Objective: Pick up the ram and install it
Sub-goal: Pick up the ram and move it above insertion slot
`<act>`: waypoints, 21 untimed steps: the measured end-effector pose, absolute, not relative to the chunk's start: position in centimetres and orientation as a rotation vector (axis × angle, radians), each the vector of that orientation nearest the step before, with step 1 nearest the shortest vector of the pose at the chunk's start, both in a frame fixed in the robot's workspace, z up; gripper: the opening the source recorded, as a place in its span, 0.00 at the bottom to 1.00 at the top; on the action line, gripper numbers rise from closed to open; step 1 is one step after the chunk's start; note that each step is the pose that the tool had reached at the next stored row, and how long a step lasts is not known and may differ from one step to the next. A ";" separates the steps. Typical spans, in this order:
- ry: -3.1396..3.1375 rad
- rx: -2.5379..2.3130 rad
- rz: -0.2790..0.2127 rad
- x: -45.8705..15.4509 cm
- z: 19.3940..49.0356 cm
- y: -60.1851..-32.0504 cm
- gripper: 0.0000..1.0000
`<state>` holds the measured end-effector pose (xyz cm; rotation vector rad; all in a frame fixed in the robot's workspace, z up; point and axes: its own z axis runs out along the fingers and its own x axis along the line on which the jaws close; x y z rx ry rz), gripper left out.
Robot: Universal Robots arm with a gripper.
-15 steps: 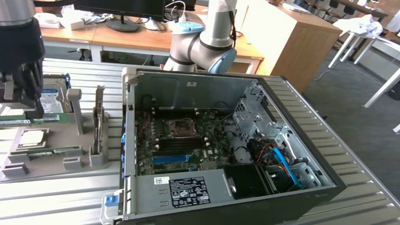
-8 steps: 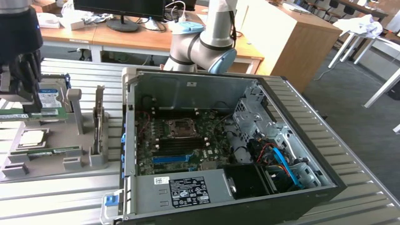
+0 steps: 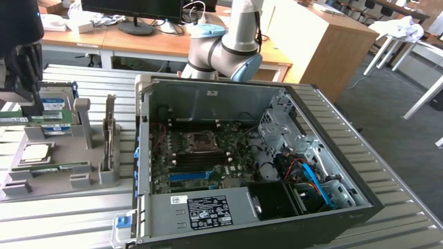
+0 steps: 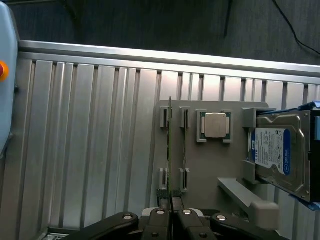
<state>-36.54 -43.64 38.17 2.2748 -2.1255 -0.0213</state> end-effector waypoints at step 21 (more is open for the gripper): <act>-2.126 2.275 -0.021 -36.5 40.4 -43.6 0.12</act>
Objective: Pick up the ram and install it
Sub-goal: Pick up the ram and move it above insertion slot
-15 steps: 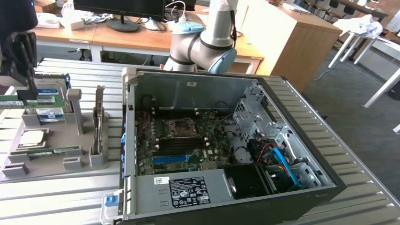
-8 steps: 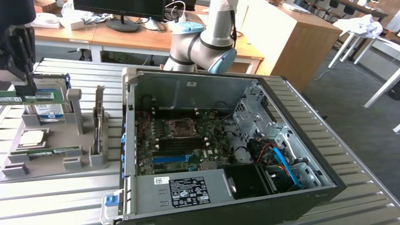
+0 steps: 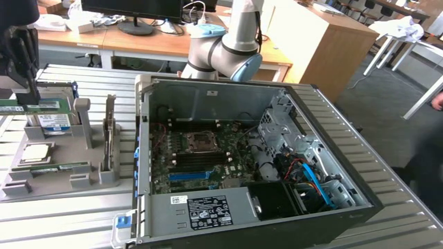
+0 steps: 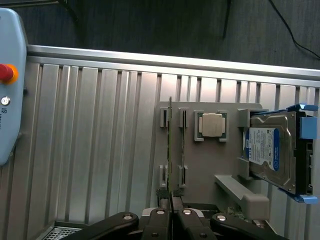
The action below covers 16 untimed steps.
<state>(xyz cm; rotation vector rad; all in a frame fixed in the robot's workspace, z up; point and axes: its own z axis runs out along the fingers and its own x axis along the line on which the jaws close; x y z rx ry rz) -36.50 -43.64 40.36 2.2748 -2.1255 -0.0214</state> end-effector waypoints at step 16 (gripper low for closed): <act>-2.125 2.275 -0.022 -34.0 40.4 -43.6 0.12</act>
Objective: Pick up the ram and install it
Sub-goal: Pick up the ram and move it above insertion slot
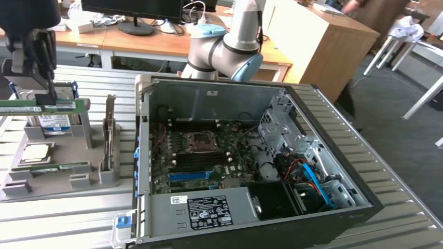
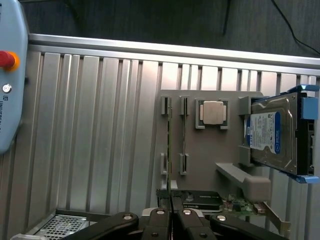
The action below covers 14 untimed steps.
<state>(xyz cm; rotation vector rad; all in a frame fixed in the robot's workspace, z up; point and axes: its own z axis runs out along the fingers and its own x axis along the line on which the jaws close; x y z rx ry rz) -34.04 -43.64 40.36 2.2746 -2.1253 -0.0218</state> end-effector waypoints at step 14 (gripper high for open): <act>-2.125 2.275 -0.022 -31.2 40.4 -43.6 0.12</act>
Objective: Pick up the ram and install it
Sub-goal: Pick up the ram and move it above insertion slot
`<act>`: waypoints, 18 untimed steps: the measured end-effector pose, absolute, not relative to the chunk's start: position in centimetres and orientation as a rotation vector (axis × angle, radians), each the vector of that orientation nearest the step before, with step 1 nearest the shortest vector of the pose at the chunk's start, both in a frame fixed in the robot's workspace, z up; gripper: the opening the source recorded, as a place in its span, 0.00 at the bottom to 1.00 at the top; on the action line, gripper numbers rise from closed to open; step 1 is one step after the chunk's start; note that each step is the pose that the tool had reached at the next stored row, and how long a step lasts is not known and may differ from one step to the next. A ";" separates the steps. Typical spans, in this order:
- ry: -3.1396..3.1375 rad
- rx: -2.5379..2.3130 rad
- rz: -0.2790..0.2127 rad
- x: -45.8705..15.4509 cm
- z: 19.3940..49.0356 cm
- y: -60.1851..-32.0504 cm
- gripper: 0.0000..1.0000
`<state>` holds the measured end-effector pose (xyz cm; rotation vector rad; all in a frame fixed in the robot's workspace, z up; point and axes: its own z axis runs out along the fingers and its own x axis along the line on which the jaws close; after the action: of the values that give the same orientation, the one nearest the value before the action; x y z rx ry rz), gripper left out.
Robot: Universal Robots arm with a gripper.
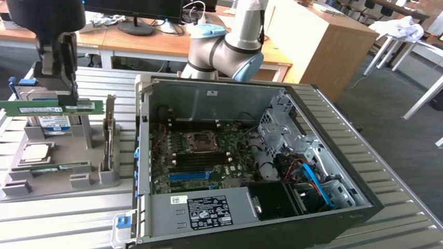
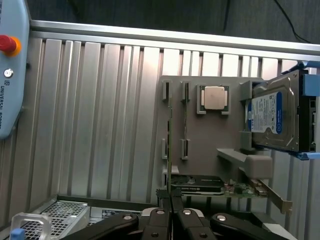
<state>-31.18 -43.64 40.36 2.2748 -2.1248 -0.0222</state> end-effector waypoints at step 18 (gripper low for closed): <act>-2.124 2.275 -0.023 -27.6 40.4 -43.6 0.12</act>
<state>-27.58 -43.64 40.36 2.2747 -2.1243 -0.0227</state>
